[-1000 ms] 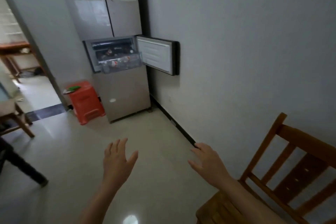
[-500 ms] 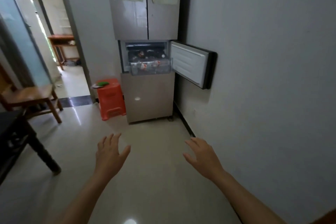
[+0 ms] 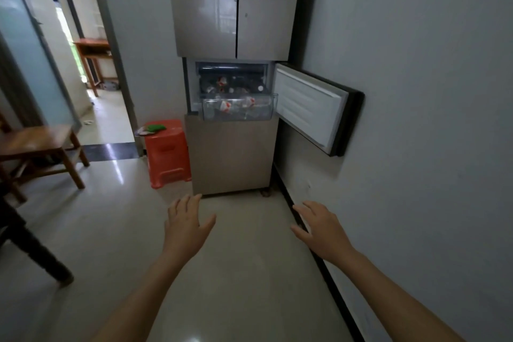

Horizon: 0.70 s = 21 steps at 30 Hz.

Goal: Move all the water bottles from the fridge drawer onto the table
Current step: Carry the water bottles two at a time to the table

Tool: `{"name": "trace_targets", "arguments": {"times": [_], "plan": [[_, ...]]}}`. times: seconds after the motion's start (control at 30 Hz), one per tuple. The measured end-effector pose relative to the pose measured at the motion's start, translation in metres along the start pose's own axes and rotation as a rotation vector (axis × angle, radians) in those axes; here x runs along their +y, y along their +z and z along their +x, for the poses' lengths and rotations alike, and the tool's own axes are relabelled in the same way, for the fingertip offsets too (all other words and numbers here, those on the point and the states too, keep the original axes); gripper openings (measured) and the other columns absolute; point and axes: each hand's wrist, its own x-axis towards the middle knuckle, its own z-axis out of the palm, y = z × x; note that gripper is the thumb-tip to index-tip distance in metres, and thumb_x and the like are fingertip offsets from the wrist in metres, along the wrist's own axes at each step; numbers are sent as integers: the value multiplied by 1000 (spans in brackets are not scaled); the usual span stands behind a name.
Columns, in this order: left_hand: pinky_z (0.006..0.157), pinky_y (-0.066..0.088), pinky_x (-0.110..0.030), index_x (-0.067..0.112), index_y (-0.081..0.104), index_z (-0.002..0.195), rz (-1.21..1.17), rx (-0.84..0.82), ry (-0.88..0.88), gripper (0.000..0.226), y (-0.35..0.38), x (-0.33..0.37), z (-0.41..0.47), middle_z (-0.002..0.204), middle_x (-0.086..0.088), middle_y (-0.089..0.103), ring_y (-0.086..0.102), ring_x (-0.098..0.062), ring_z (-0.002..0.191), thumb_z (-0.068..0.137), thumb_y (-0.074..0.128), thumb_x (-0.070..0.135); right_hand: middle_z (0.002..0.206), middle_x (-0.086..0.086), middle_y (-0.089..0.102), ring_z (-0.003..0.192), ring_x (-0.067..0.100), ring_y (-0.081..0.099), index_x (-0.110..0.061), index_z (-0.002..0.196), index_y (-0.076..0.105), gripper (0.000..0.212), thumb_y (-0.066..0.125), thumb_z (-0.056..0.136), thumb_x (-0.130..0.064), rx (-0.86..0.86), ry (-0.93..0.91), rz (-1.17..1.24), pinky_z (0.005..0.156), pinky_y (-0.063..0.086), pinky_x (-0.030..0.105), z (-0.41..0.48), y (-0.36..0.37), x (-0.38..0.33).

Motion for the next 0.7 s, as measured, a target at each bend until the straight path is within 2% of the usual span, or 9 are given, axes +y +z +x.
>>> {"name": "trace_targets", "arguments": {"times": [0.2, 0.33, 0.43, 0.5, 0.57, 0.63, 0.7], "plan": [[111, 20, -39, 12, 37, 139, -24, 28, 10, 59, 38, 30, 87, 146, -12, 34, 21, -31, 135, 88, 56, 35, 149, 5, 30, 138, 17, 25, -19, 141, 35, 92, 8, 68, -68, -26, -24, 7, 110, 22, 32, 86, 2, 50], [110, 20, -39, 10, 41, 136, -34, 85, -19, 57, 54, 53, 146, 144, -13, 37, 24, -32, 134, 87, 59, 33, 150, 4, 28, 138, 17, 25, -20, 142, 33, 76, 23, 76, -57, -52, -37, 21, 110, 22, 32, 152, -5, 81], [109, 22, -41, 10, 44, 134, -57, 135, -37, 58, 61, 63, 187, 142, -14, 40, 26, -33, 134, 85, 58, 38, 150, 4, 27, 138, 16, 24, -21, 143, 30, 76, 23, 80, -62, -78, -71, 30, 110, 22, 30, 209, -10, 100], [108, 23, -42, 8, 44, 134, -41, 129, -73, 59, 66, 62, 206, 141, -16, 40, 27, -34, 133, 85, 58, 38, 151, 3, 25, 138, 17, 23, -21, 144, 29, 65, 32, 90, -58, -90, -97, 31, 110, 21, 29, 241, -6, 107], [106, 27, -44, 6, 49, 130, -18, 127, -101, 69, 72, 55, 220, 136, -17, 46, 34, -37, 128, 78, 48, 52, 153, 1, 22, 140, 16, 20, -22, 145, 26, 57, 39, 95, -46, -135, -116, 33, 111, 19, 28, 269, 7, 111], [102, 31, -45, 7, 52, 126, -12, 140, -122, 84, 77, 44, 237, 130, -16, 51, 39, -37, 123, 67, 31, 62, 153, 1, 19, 141, 14, 17, -23, 145, 26, 57, 40, 95, -45, -160, -137, 38, 112, 19, 28, 296, 23, 110], [102, 32, -44, 9, 52, 127, 8, 126, -169, 82, 79, 32, 259, 132, -14, 50, 39, -36, 124, 66, 32, 61, 154, 0, 19, 141, 14, 16, -24, 145, 26, 57, 40, 95, -46, -191, -160, 41, 113, 20, 28, 325, 35, 105]]}}
